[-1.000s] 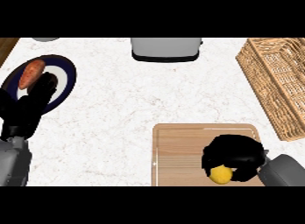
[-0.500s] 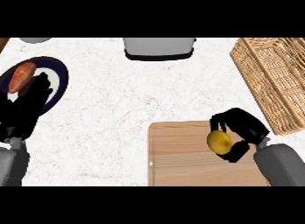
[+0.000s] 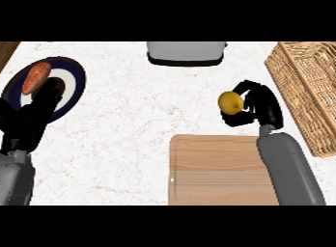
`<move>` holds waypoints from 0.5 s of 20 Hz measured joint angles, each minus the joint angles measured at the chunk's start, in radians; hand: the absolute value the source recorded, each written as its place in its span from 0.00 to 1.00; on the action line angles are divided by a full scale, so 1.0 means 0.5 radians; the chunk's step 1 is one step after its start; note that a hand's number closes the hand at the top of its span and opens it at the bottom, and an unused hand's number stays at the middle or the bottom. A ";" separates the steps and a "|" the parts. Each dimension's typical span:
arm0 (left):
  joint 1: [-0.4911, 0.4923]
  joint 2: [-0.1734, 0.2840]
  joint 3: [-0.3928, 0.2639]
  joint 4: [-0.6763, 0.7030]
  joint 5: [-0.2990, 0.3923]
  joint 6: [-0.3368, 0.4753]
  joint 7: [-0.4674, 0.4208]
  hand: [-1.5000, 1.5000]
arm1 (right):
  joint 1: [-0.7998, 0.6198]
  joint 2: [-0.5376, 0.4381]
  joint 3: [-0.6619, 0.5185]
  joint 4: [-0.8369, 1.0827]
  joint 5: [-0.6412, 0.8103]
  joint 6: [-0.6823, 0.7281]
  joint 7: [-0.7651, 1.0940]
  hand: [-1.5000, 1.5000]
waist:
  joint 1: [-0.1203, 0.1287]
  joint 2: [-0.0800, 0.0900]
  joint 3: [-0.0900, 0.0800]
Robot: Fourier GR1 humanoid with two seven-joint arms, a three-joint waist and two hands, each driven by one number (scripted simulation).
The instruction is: Pick the lemon from the cutting board and place it in the basket
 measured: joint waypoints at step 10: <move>-0.083 -0.031 -0.090 0.011 -0.027 -0.040 0.021 0.50 | -0.721 0.127 -0.246 0.173 0.615 -0.959 0.970 1.00 | 0.147 0.016 -0.018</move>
